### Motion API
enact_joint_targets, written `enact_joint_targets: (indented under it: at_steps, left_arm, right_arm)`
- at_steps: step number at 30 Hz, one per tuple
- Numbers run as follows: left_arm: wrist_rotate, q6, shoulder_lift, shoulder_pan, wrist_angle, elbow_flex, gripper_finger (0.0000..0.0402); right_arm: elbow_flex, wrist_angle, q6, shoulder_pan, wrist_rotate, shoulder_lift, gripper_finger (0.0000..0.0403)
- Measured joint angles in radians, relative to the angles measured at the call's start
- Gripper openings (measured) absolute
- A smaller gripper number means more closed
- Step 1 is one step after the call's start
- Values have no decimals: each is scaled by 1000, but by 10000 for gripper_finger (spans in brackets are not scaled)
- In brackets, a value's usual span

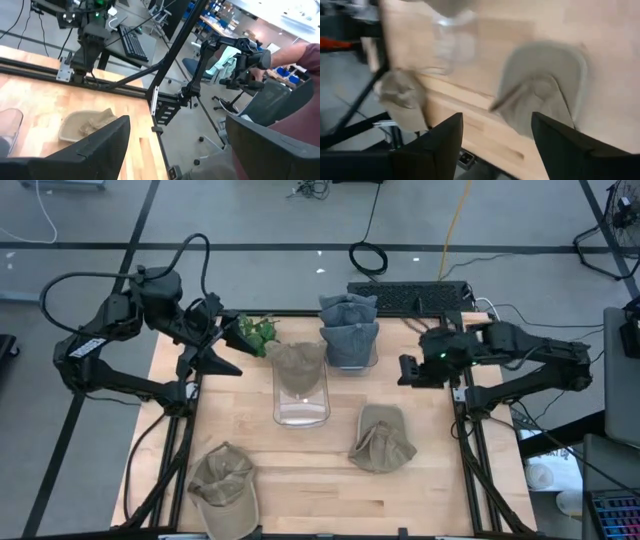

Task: Pick & Place hat
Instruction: Put the right brown cap into the left transparent bin

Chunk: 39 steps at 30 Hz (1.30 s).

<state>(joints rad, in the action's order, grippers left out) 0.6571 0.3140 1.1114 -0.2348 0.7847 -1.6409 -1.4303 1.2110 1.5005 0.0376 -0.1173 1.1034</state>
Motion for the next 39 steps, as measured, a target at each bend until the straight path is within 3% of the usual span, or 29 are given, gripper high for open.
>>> enact_joint_targets:
  at_steps: [7,16,28,39]
  left_arm:
    - [0,-5,0,0,30,0,335]
    - [-2,-31,0,0,30,0,335]
    - [-3,-104,0,0,27,0,335]
    - [-2,-98,0,0,35,0,335]
  right_arm:
    - [183,-105,-17,-36,-142,1,255]
    - [384,-132,-67,-64,-51,0,287]
    - [668,-454,-3,-106,-41,0,271]
    - [815,-588,70,-184,-9,0,256]
